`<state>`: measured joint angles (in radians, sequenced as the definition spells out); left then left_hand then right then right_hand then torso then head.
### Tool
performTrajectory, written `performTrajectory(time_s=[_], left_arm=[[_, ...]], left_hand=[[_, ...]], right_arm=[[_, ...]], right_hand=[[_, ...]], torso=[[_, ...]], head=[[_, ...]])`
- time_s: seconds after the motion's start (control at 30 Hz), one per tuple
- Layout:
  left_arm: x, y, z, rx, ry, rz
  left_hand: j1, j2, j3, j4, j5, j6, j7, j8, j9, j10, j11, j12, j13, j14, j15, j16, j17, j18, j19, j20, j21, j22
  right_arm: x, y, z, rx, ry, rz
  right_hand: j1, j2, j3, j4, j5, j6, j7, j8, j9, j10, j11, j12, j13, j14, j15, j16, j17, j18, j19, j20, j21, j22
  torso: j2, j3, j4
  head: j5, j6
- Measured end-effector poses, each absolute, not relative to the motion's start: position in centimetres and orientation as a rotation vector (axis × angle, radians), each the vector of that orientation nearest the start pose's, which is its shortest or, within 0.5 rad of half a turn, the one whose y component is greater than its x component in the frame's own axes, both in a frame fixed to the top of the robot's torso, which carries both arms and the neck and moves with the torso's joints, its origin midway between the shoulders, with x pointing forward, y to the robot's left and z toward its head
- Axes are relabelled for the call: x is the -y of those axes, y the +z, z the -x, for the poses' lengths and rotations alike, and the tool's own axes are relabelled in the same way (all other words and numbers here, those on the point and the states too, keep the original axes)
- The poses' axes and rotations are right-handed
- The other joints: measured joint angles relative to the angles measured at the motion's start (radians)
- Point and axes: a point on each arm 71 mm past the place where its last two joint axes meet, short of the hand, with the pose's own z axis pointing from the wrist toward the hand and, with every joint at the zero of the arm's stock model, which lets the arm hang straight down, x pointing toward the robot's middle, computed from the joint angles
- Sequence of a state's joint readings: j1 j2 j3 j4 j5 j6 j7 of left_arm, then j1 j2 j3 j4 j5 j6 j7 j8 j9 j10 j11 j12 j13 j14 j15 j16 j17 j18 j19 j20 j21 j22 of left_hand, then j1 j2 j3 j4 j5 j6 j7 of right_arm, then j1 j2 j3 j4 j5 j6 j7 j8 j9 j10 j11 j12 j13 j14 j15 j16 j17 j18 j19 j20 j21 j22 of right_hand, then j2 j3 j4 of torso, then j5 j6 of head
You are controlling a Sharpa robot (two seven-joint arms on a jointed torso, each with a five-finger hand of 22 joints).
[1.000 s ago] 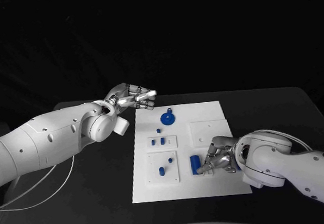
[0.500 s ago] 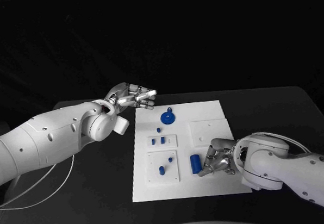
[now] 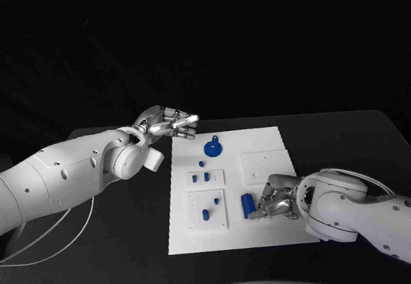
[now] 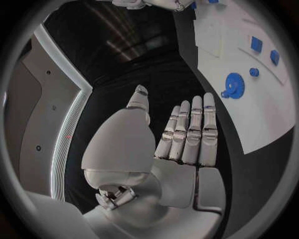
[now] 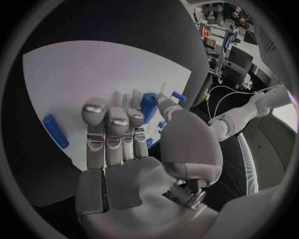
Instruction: Assemble the parts on the task board
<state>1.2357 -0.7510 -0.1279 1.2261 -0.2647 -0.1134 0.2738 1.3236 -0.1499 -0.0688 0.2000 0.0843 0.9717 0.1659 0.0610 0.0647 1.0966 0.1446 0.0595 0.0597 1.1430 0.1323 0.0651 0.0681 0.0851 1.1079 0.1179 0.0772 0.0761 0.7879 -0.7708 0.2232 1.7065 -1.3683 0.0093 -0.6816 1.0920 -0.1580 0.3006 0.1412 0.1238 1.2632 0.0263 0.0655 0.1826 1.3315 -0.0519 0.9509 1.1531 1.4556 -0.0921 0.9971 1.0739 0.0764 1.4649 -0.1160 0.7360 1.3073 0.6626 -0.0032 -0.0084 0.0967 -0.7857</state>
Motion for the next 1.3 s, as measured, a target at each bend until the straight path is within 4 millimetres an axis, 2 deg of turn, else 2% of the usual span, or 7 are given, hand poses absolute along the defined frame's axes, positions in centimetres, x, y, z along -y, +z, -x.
performTrajectory(time_s=[0.07, 0.13, 0.23, 0.4, 0.63, 0.93, 1.3], left_arm=[[-24.1, -21.3, -53.0, -1.692, -1.329, 0.865], [-24.2, -21.3, -53.0, -1.693, -1.328, 0.865], [-24.2, -21.3, -53.0, -1.695, -1.327, 0.866], [-24.2, -21.4, -53.0, -1.699, -1.325, 0.868], [-24.4, -21.4, -53.0, -1.703, -1.32, 0.87], [-24.5, -21.5, -52.9, -1.707, -1.314, 0.871], [-24.7, -21.5, -53.0, -1.707, -1.308, 0.871]], left_hand=[[0.0, 0.0, 0.0, 0.0, 0.0, 0.0, 0.0, 0.0, 0.0, 0.0, 0.0, 0.0, 0.0, 0.0, 0.0, 0.0, 0.0, 0.0, 0.0, 0.0, 0.0, 0.0], [0.0, 0.0, 0.0, 0.0, 0.0, 0.0, 0.0, 0.0, 0.0, 0.0, 0.0, 0.0, 0.0, 0.0, 0.0, 0.0, 0.0, 0.0, 0.0, 0.0, 0.0, 0.0], [0.0, 0.0, 0.0, 0.0, 0.0, 0.0, 0.0, 0.0, 0.0, 0.0, 0.0, 0.0, 0.0, -0.004, 0.004, 0.0, 0.0, 0.0, 0.0, 0.0, 0.0, 0.0], [0.0, 0.0, 0.0, 0.0, 0.0, 0.0, 0.0, 0.0, 0.0, 0.0, 0.0, 0.0, 0.0, -0.004, 0.004, 0.0, 0.0, 0.0, 0.0, 0.0, 0.0, 0.0], [0.0, 0.0, 0.007, -0.007, 0.0, 0.0, 0.0, 0.0, 0.001, 0.0, 0.0, 0.0, 0.0, -0.007, 0.0, 0.0, 0.0, 0.0, 0.0, 0.0, 0.0, 0.0], [0.0, 0.0, 0.008, -0.008, 0.0, 0.0, 0.0, 0.0, 0.001, 0.0, 0.0, 0.0, 0.0, -0.007, 0.0, 0.0, 0.0, 0.0, 0.0, 0.0, 0.0, 0.0], [-0.004, 0.004, 0.004, -0.011, 0.0, 0.0, 0.0, 0.0, 0.001, 0.0, 0.0, 0.0, 0.0, -0.007, 0.0, 0.0, 0.0, 0.0, 0.0, 0.0, 0.0, 0.0]], right_arm=[[14.7, -28.5, -39.6, -2.295, 0.454, -0.183], [14.7, -28.5, -39.6, -2.296, 0.453, -0.183], [14.9, -28.5, -39.7, -2.299, 0.449, -0.182], [15.2, -28.5, -39.8, -2.309, 0.44, -0.178], [15.7, -28.3, -39.5, -2.324, 0.446, -0.179], [17.0, -27.4, -39.5, -2.318, 0.452, -0.211], [19.1, -24.0, -41.7, -2.195, 0.538, -0.339]], right_hand=[[0.001, -0.001, 0.015, -0.02, 0.004, 0.0, 0.0, 0.0, 0.001, 0.0, 0.0, 0.0, 0.0, 0.0, 0.0, 0.0, 0.0, 0.0, 0.0, 0.0, 0.0, 0.0], [0.011, -0.01, 0.005, -0.065, 0.046, 0.0, 0.0, 0.0, 0.003, 0.0, 0.0, 0.0, 0.0, 0.0, 0.0, 0.0, -0.002, -0.011, 0.0, 0.0, 0.0, 0.0], [0.044, 0.002, -0.039, -0.124, 0.098, 0.0, 0.0, 0.0, -0.002, 0.0, 0.0, -0.004, -0.001, 0.0, 0.0, 0.0, -0.005, -0.011, 0.0, 0.0, 0.0, 0.0], [0.069, -0.008, -0.097, -0.172, 0.096, -0.002, 0.002, 0.0, -0.01, -0.002, 0.002, -0.007, -0.004, 0.0, 0.0, 0.0, -0.005, -0.01, 0.0, 0.0, 0.0, 0.0], [0.103, -0.018, -0.213, -0.131, -0.005, -0.015, 0.008, -0.002, -0.009, -0.007, 0.007, -0.011, -0.009, 0.0, 0.0, 0.0, 0.0, -0.009, 0.0, 0.0, -0.012, 0.0], [0.11, -0.025, -0.251, -0.081, -0.015, -0.018, 0.011, -0.002, 0.006, -0.011, 0.011, -0.011, -0.013, 0.0, 0.0, -0.004, 0.004, -0.009, 0.0, 0.0, -0.017, 0.0], [0.115, -0.02, -0.241, -0.042, 0.016, -0.027, 0.013, -0.002, 0.018, -0.011, 0.011, -0.004, -0.008, 0.0, 0.0, -0.008, 0.009, -0.009, 0.0, 0.0, -0.01, 0.0]], torso=[[0.0, 0.0, 0.0], [0.0, 0.0, 0.0], [0.0, 0.0, -0.0001], [0.0, 0.0, -0.0004], [0.0, 0.0011, -0.0011], [0.0, 0.0014, -0.0018], [0.0, 0.0017, -0.0021]], head=[[0.0, 0.0], [0.0, 0.0], [0.0, -0.001], [0.001, -0.001], [0.0, 0.0], [-0.002, 0.002], [-0.012, 0.008]])
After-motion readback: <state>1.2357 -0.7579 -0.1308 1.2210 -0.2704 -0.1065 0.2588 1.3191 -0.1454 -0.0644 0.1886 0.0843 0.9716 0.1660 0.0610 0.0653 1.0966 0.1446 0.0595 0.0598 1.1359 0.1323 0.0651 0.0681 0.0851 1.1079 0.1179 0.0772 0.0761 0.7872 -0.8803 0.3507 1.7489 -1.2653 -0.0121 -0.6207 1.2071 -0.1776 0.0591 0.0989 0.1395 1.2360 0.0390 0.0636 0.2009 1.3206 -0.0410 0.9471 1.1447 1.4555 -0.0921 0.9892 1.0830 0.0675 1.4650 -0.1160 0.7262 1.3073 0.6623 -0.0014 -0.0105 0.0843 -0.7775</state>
